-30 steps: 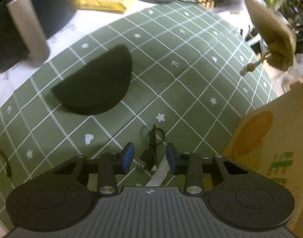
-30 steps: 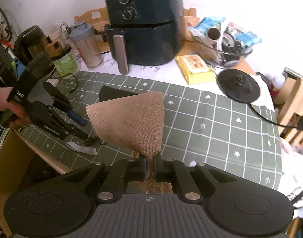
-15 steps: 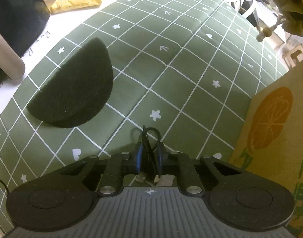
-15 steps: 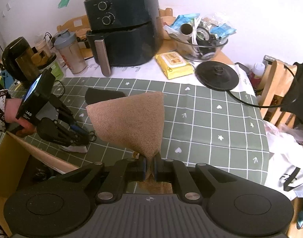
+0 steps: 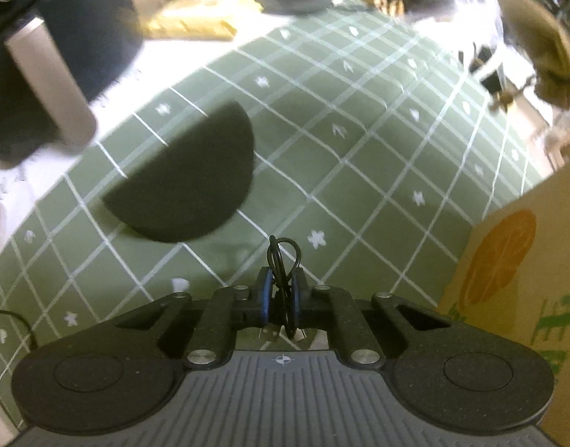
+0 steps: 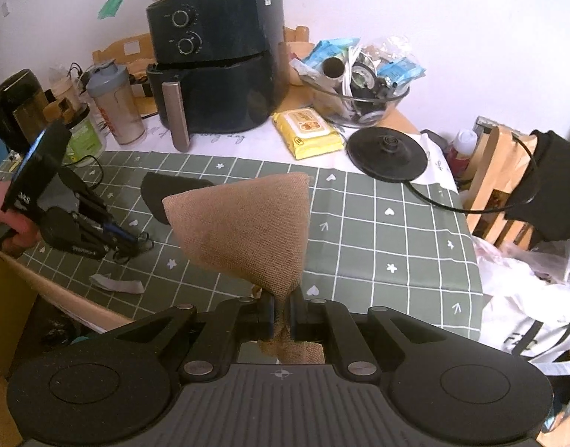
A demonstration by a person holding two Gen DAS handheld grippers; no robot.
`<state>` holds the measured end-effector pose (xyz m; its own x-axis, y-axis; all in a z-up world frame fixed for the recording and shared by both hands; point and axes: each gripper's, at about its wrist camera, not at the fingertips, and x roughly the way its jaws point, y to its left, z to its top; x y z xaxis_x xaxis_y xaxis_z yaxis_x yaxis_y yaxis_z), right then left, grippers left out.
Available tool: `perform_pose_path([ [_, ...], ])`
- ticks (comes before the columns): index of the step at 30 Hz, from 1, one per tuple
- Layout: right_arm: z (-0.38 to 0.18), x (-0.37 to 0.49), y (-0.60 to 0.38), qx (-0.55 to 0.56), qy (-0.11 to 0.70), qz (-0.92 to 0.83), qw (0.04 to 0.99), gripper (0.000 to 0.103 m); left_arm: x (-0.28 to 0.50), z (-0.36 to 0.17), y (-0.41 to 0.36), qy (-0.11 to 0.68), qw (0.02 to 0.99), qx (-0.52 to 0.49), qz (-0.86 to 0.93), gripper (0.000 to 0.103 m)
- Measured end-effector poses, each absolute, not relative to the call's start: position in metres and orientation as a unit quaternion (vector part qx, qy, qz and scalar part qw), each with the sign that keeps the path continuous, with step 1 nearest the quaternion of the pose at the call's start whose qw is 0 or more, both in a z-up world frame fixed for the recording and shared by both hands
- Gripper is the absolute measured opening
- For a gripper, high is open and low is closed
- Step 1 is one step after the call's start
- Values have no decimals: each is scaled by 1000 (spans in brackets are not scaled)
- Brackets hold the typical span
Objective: Organize soft objects
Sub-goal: 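Grasp the black cable with the left gripper while right holds the tan pouch, then carry the tan pouch and black cable over the box and open both grippers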
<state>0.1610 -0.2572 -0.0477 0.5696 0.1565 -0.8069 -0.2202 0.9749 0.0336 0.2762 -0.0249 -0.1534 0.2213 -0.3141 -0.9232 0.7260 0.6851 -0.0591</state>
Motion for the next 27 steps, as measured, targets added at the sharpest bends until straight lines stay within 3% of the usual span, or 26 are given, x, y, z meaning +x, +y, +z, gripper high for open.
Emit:
perform_pose_path([
  [27, 5, 148, -244, 11, 422, 167, 891, 9, 221, -24, 5, 459, 844, 58, -272, 11],
])
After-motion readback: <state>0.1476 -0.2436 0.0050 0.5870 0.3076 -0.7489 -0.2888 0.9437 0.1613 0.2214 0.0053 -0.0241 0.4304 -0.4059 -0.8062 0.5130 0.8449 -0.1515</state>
